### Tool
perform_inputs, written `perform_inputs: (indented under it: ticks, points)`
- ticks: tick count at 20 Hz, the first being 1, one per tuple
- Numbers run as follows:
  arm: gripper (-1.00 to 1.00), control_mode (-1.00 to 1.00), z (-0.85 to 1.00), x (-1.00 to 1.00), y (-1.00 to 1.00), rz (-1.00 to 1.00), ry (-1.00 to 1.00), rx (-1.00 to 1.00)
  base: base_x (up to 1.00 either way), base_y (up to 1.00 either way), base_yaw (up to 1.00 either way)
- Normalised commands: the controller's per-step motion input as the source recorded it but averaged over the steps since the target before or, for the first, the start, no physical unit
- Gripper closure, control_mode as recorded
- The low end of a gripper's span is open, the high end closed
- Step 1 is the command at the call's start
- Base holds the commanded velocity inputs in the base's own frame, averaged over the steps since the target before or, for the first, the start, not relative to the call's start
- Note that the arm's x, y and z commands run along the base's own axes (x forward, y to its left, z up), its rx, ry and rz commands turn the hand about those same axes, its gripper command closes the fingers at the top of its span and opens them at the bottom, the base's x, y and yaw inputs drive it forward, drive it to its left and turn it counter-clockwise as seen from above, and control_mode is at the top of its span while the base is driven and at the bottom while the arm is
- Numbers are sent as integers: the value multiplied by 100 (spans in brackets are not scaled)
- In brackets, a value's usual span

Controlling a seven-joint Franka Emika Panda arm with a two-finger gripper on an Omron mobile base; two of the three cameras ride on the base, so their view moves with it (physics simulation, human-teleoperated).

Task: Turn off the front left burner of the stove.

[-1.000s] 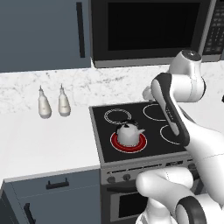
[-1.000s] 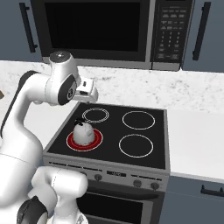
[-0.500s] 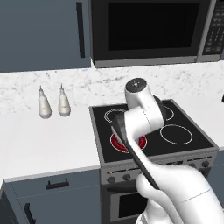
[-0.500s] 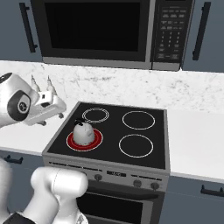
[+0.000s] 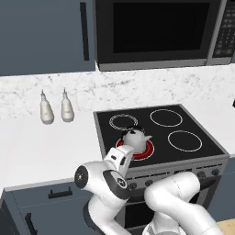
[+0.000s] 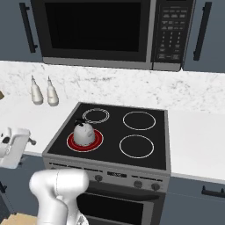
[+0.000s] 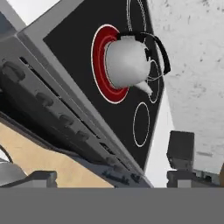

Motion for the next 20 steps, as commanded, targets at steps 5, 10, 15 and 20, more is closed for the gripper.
perform_inputs:
  ticks: [5, 10, 15, 20]
  points:
    - [-100, -100, -100, 0, 87, 15, 8, -51, 0, 0, 0]
    - [-100, -100, -82, 14, 15, 3, 0, -20, 0, 0, 0]
    - [-100, -100, -41, 32, 0, -1, -5, 0, 0, 0, 0]
    - [-100, -100, -37, 18, 17, -12, -4, 11, 0, 0, 0]
